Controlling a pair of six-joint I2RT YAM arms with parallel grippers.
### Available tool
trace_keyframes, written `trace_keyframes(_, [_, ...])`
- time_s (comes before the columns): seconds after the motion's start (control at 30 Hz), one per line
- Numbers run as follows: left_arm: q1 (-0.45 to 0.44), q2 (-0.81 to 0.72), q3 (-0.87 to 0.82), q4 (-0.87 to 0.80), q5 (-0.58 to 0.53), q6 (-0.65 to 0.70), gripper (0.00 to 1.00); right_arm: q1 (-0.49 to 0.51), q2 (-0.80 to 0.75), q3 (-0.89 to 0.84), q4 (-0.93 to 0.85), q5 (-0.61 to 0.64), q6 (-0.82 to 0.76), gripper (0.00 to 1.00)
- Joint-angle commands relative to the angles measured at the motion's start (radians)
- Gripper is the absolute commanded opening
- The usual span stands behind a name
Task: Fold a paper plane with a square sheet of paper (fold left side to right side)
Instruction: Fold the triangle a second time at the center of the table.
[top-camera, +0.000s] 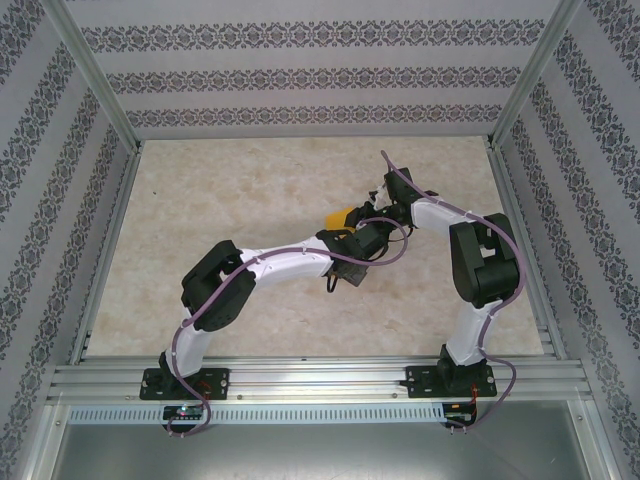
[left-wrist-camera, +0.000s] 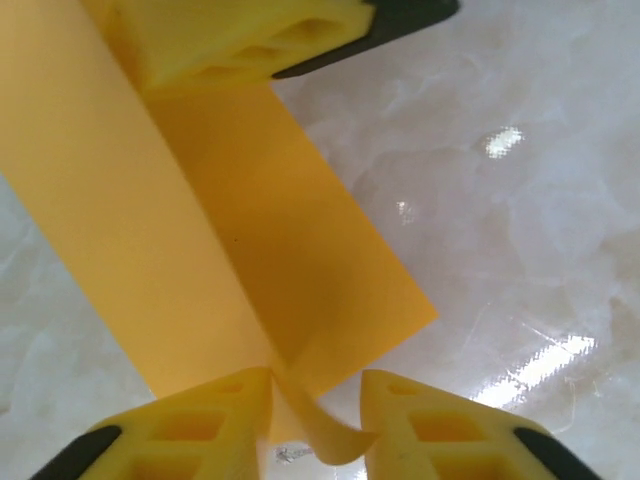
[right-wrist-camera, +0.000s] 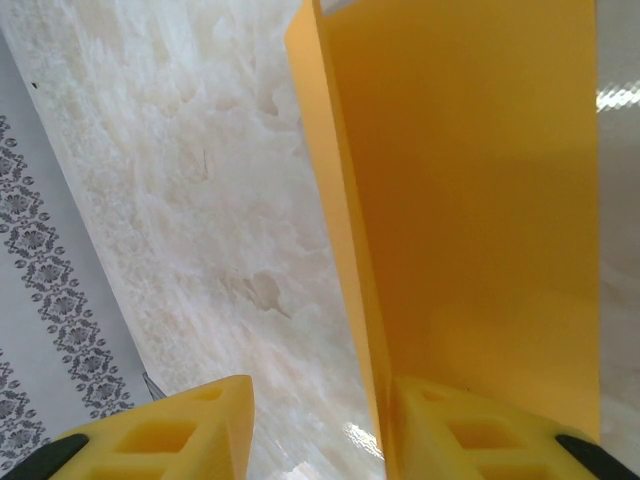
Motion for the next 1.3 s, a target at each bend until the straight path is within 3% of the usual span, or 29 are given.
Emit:
trace_keyframes(0.0, [-0.011,-0.037,0.024,-0.034,-0.028,0.009,0.22,0.01,0.014,0.024,-0.02,0.013,-0.006,0.41])
trace_keyframes(0.13, [-0.011,-0.045,0.027,-0.042,-0.028,0.007,0.1,0.009,0.019,0.032,-0.035,0.018,-0.016,0.41])
trace_keyframes(0.27, [-0.009,-0.056,0.026,-0.039,-0.016,0.007,0.06,0.009,0.011,0.04,-0.05,0.036,-0.033,0.42])
trace_keyframes(0.5, [0.025,-0.092,-0.02,0.002,0.067,-0.002,0.03,-0.025,-0.096,0.008,-0.017,0.089,-0.044,0.52])
trace_keyframes(0.8, [0.119,-0.146,-0.115,0.125,0.305,-0.013,0.06,-0.09,-0.275,-0.161,0.022,0.144,-0.069,0.57])
trace_keyframes(1.03, [0.202,-0.17,-0.182,0.186,0.442,-0.016,0.1,-0.071,-0.326,-0.335,0.13,0.099,-0.043,0.42])
trace_keyframes(1.27, [0.274,-0.171,-0.224,0.223,0.544,0.007,0.12,0.006,-0.287,-0.378,0.183,0.136,-0.016,0.28])
